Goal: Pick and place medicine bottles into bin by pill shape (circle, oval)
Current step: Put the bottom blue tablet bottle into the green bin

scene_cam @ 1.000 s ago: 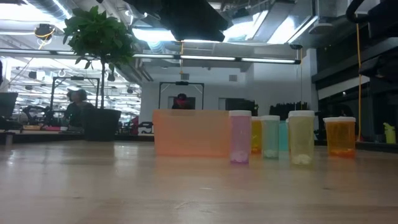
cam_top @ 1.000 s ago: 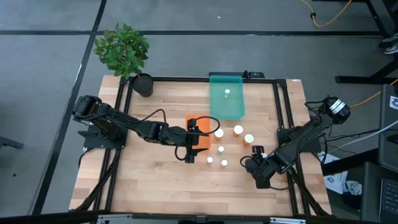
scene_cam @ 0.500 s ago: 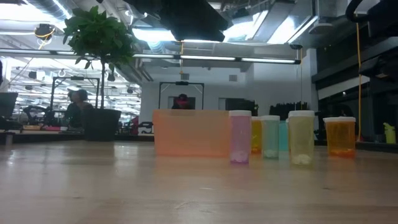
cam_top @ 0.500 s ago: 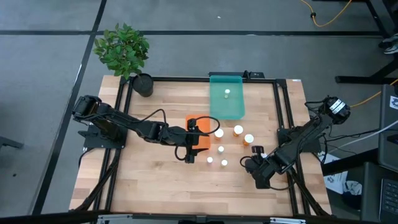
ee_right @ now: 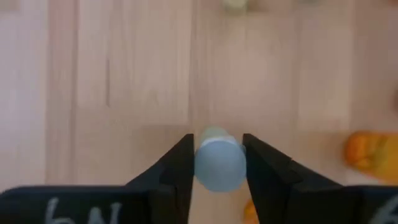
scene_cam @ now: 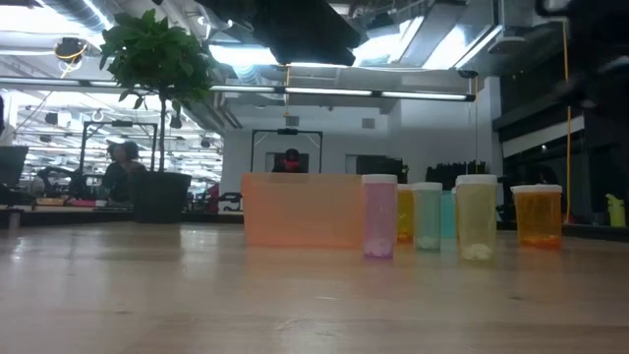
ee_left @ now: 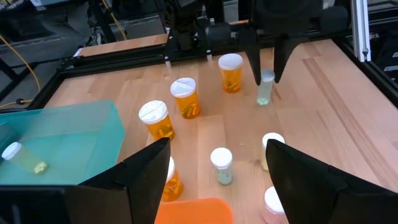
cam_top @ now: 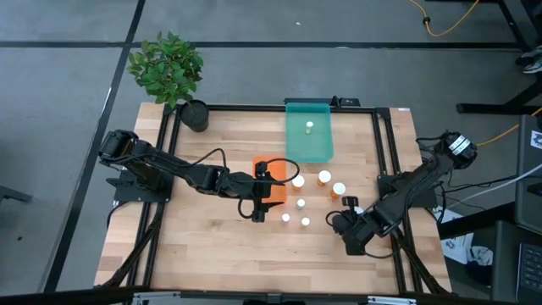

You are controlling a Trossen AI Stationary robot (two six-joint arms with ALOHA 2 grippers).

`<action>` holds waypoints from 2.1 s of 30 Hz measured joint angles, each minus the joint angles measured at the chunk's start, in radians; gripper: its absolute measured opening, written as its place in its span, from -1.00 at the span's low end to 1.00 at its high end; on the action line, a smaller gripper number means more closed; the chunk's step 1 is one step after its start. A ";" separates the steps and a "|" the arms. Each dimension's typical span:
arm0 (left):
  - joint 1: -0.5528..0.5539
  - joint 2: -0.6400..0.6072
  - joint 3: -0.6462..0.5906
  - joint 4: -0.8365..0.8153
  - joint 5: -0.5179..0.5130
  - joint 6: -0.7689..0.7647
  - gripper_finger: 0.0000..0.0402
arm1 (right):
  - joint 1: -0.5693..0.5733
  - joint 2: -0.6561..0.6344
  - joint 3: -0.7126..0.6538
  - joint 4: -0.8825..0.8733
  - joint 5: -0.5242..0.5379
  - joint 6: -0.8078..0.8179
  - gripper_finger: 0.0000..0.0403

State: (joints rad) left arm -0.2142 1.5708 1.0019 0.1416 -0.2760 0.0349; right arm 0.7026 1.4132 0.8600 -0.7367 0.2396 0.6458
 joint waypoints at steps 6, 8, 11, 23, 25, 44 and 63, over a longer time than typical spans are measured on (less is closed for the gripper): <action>0.000 0.000 0.000 0.000 0.000 0.000 0.28 | -0.068 0.000 0.207 -0.220 0.063 -0.145 -0.42; 0.000 0.000 0.000 0.000 0.000 0.000 0.28 | -0.093 0.000 0.275 -0.283 0.131 -0.185 -0.40; 0.000 0.000 0.000 0.000 0.000 0.000 0.28 | -0.145 0.000 0.377 -0.362 0.233 -0.236 -0.41; 0.000 0.000 0.000 0.000 0.000 -0.003 0.28 | -0.540 -0.038 0.568 -0.524 0.387 -0.399 -0.42; 0.000 0.000 0.000 0.000 0.000 -0.003 0.28 | -0.637 -0.050 0.568 -0.523 0.365 -0.437 -0.42; 0.000 0.000 0.000 -0.001 0.000 0.001 0.28 | -1.224 0.050 0.326 0.000 -0.144 -0.737 -0.42; 0.000 0.000 0.000 -0.001 0.000 0.001 0.28 | -1.296 0.235 0.180 0.196 -0.234 -0.754 -0.42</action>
State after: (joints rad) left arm -0.2143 1.5707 1.0019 0.1410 -0.2756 0.0357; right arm -0.5938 1.6477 1.0405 -0.5411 0.0051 -0.1085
